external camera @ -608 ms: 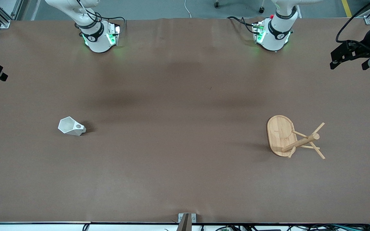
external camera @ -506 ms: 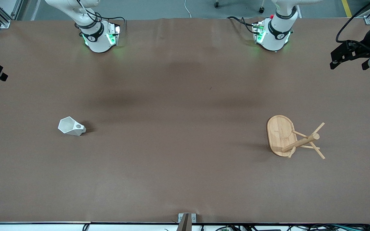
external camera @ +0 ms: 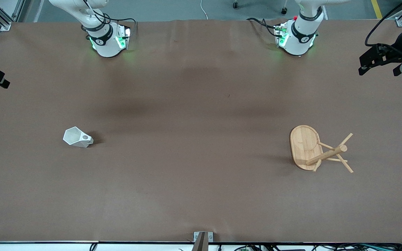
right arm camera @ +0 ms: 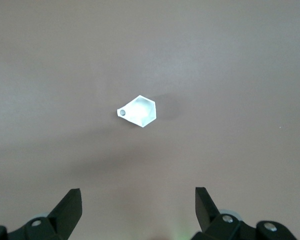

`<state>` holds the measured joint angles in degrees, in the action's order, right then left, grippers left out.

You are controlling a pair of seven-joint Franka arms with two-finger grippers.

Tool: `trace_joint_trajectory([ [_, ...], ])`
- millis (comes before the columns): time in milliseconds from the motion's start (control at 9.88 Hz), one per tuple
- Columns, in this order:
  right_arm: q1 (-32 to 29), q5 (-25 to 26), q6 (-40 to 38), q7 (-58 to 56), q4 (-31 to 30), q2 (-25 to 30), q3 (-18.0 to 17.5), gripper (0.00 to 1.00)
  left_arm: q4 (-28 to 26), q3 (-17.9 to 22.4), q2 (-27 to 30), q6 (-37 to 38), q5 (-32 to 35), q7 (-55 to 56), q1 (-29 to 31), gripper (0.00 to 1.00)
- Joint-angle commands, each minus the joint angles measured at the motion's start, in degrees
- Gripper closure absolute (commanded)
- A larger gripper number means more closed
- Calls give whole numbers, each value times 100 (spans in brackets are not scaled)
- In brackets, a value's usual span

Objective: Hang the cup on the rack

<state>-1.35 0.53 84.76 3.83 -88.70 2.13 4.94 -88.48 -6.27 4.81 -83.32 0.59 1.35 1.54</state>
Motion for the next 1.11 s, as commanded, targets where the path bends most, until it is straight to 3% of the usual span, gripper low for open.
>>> trace_joint_trajectory([
  [0,12,105,756,-49,-907,59,-20,0,-11,-6,-120,26,-41,-47,13,0],
  [405,-67,105,3260,-190,-2930,-142,-2,0,-20,-6,-129,35,-41,-73,13,0],
  [1013,-226,105,5759,-190,-3838,-1486,7,0,-20,-6,-138,35,-59,-64,22,0],
])
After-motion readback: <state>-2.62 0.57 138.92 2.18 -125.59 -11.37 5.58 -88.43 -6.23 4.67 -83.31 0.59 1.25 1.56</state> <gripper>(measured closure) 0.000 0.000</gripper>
